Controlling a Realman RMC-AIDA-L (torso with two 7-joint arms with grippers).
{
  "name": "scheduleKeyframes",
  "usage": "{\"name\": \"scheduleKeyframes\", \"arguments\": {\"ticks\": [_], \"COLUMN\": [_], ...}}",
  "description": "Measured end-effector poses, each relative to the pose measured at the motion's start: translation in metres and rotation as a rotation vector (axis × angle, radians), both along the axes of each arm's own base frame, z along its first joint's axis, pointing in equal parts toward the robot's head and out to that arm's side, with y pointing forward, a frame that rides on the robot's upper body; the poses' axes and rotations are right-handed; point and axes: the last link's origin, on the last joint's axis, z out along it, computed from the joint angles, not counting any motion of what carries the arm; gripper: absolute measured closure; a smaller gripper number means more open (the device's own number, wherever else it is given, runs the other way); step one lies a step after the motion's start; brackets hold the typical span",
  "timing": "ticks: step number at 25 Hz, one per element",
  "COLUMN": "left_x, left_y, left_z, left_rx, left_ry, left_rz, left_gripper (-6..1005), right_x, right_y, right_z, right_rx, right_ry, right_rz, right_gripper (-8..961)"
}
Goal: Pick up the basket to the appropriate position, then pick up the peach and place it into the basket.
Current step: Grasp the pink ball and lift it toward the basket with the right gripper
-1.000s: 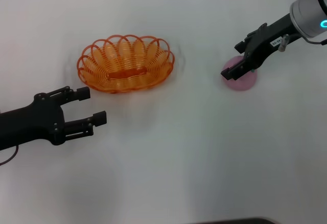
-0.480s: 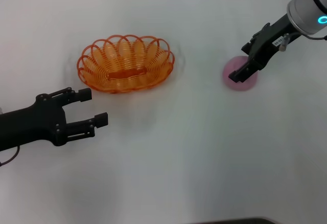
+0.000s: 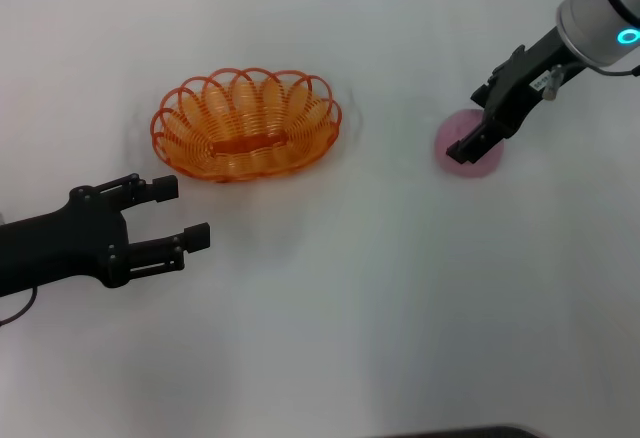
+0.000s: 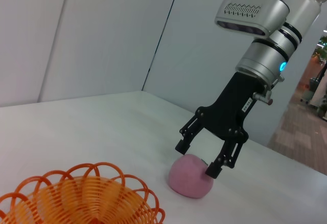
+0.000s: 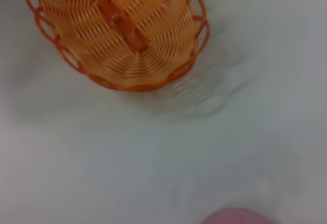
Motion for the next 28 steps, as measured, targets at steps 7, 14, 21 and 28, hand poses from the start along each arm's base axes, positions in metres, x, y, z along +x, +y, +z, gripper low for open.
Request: {"name": "scheduleKeyframes", "arguments": {"ticks": [7, 14, 21, 28], "left_x": [0.000, 0.000, -0.001, -0.001], "left_y": [0.000, 0.000, -0.003, -0.003], "left_z": [-0.001, -0.002, -0.005, -0.006], "left_rx": [-0.005, -0.006, -0.010, -0.014], "left_ry": [0.003, 0.006, -0.001, -0.006], "left_rz": [-0.004, 0.000, 0.010, 0.013], "left_gripper": [175, 175, 175, 174], "right_x": [0.005, 0.008, 0.013, 0.015], "right_y": [-0.004, -0.004, -0.003, -0.002], "right_z": [-0.006, -0.008, -0.006, -0.005], "right_rx": [-0.019, -0.010, 0.007, 0.016], "right_ry": [-0.010, -0.011, -0.012, -0.024], "right_rz": [-0.018, -0.026, -0.034, -0.031], "right_gripper": [8, 8, 8, 7]}}
